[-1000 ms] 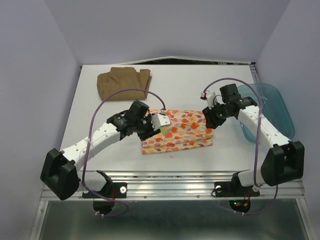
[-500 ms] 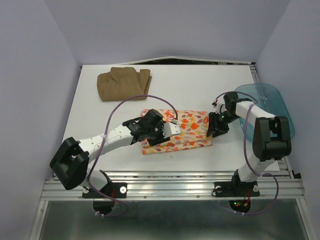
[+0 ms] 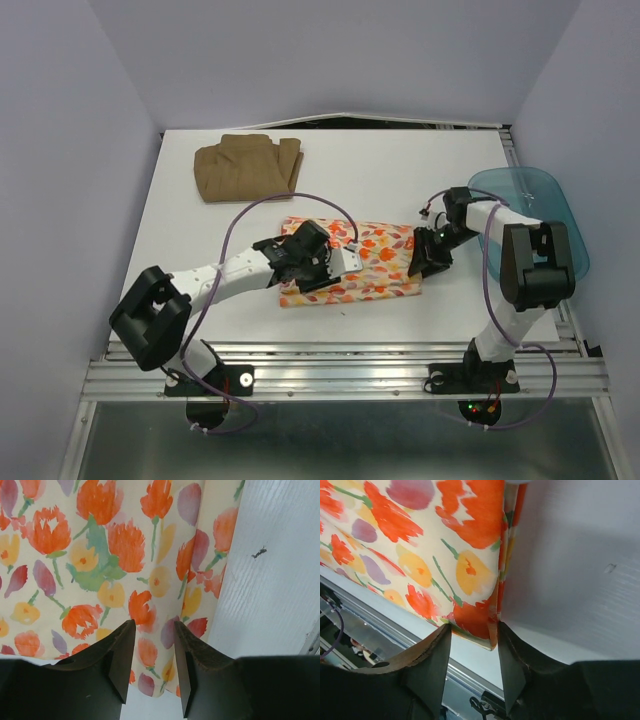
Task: Fold and stack the skirts
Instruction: Fold the skirt
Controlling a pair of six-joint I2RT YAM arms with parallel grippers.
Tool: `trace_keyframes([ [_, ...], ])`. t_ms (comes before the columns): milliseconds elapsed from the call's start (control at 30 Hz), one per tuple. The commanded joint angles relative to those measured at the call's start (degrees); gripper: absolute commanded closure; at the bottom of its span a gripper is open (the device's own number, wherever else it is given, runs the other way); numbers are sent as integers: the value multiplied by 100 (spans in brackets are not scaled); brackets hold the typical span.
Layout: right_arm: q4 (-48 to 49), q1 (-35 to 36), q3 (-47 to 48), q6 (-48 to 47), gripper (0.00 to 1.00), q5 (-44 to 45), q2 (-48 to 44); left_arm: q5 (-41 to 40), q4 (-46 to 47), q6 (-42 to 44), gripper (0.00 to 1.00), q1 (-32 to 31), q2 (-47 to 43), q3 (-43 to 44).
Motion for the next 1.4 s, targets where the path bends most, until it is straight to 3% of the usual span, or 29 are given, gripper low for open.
trace_keyframes([
  [0,-135,16,444,-114,52,6,-277,-50,-140,254,53,-38,6,-76],
  [100,-197,16,488,-122,54,41,-189,-191,-192,263,52,-38,128,-95],
  [267,-197,16,453,-157,73,-125,-40,98,-315,263,52,-46,199,-7],
  [433,-294,16,515,-166,81,-363,-48,187,-333,316,50,-81,322,20],
  [567,-329,16,523,-210,84,-381,13,64,-228,255,62,-81,480,-7],
  [600,-347,16,523,-219,84,-389,31,-6,-184,246,70,-81,541,2],
  [800,-417,16,585,-263,86,-354,119,-174,-148,228,93,-90,612,2],
  [900,-452,16,620,-272,87,-363,136,-217,-201,246,100,-90,490,37],
  [1033,-575,16,769,-289,93,-407,66,-279,-350,246,100,-90,235,125],
  [1367,-936,16,806,-465,95,-469,-250,-191,-1176,254,100,-108,-398,406],
])
